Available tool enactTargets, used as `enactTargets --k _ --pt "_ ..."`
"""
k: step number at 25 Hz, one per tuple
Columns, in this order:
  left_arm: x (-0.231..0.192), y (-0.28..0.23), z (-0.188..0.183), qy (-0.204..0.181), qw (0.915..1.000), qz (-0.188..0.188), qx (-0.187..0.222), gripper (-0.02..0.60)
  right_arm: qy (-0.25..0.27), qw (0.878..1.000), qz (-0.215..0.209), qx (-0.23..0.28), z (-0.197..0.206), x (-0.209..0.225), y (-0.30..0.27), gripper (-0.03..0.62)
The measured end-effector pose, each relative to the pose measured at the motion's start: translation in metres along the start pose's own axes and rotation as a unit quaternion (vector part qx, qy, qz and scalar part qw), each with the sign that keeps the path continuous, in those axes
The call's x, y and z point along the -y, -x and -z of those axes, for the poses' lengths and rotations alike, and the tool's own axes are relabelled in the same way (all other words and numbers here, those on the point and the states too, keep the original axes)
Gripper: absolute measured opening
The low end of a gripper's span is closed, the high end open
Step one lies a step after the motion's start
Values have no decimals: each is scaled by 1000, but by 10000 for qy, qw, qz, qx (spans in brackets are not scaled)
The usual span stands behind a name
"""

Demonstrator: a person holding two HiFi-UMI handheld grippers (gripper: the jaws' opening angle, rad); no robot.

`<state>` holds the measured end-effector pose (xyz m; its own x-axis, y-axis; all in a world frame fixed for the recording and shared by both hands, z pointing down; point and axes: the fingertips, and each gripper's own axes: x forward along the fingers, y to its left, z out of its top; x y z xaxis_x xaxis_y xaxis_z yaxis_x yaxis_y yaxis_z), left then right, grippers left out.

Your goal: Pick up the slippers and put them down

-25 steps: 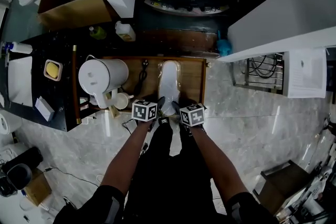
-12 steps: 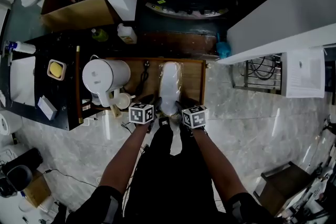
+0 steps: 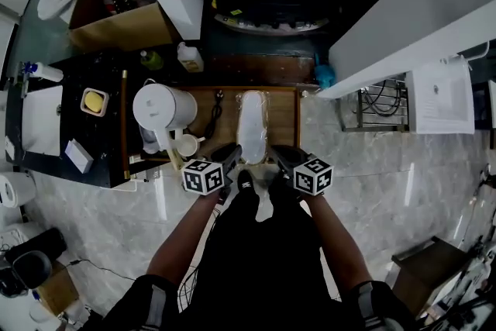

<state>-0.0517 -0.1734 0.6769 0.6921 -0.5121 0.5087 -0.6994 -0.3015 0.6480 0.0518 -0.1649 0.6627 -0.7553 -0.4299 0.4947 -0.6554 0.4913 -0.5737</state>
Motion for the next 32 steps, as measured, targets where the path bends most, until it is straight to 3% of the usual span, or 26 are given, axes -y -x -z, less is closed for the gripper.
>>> enactTargets --k 2,5,9,19,32 --pt "25 17 -10 -131 9987 426 246 44 214 9996 -150 51 -9 -15 18 8" --pt "58 42 -17 -385 9930 1016 469 43 594 9972 -431 163 -17 -45 40 8" --pt "96 72 -20 -855 9845 1416 575 22 1061 9921 -625 224 -17 -85 64 8" --pt "155 131 10 -1936 9645 1735 458 12 1587 9808 -946 618 -6 -163 106 8" --pt "166 142 5 -1972 9631 1657 781 12 1938 9709 -1123 844 -20 -183 105 6"
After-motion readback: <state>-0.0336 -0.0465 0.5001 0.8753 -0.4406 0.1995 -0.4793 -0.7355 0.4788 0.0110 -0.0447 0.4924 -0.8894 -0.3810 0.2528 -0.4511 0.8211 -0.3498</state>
